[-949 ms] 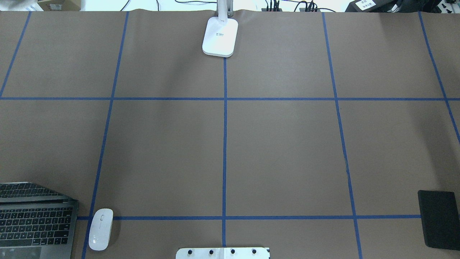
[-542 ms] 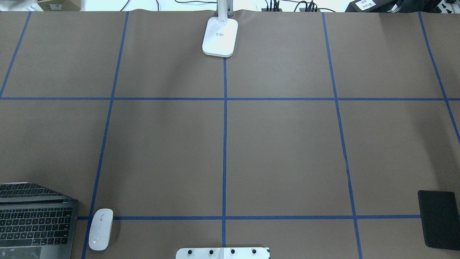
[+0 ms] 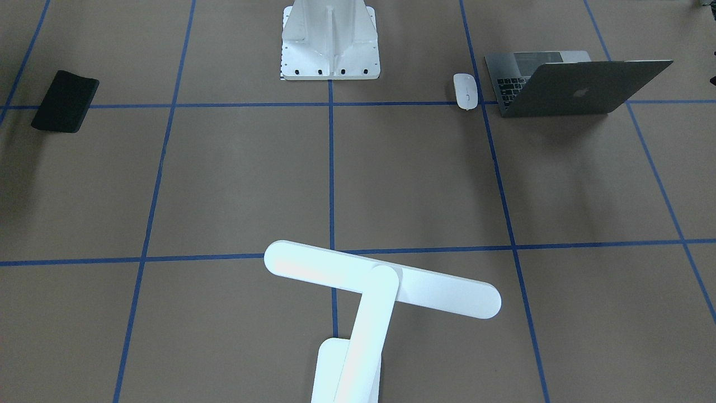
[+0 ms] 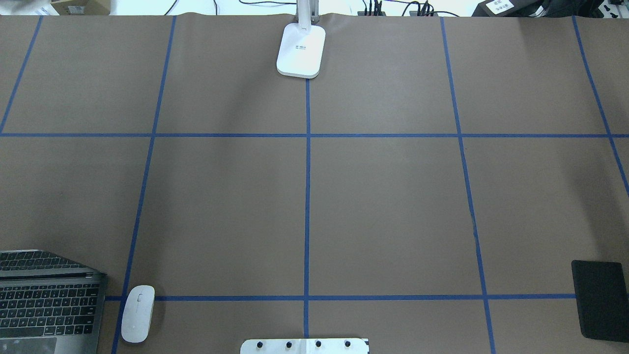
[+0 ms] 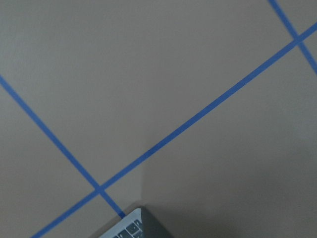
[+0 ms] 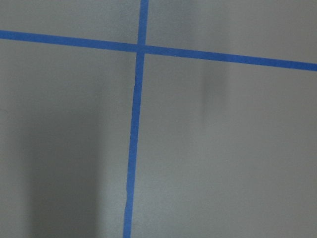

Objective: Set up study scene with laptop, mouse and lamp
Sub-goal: 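Move the left gripper down toward the open grey laptop's edge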

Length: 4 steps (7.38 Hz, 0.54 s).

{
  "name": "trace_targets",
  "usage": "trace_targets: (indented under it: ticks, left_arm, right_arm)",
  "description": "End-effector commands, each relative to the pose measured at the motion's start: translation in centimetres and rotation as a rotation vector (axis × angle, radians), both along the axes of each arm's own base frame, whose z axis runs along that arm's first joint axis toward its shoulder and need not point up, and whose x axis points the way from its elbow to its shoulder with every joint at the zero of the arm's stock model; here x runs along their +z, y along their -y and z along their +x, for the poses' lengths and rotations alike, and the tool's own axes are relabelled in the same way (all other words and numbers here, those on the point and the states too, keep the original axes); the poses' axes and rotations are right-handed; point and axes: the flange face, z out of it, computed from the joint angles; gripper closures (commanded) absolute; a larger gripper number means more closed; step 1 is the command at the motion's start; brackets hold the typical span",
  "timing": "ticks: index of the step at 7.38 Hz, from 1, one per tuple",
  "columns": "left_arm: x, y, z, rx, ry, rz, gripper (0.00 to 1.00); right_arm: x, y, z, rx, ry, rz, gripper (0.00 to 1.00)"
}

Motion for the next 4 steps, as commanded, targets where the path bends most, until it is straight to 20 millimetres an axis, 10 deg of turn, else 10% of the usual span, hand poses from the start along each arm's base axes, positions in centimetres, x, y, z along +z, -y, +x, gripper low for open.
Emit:
trace_targets:
  ticks: [1, 4]
  left_arm:
    - [0.2, -0.7, 0.2, -0.051, -0.017, -0.092, 0.01]
    - [-1.5, 0.4, 2.2, -0.154, -0.056, -0.212, 0.01]
  right_arm:
    - [0.7, -2.3, -0.1, 0.0, 0.046, 0.004, 0.0]
    - [0.0, -2.1, -0.2, -0.003, 0.049, 0.022, 0.0]
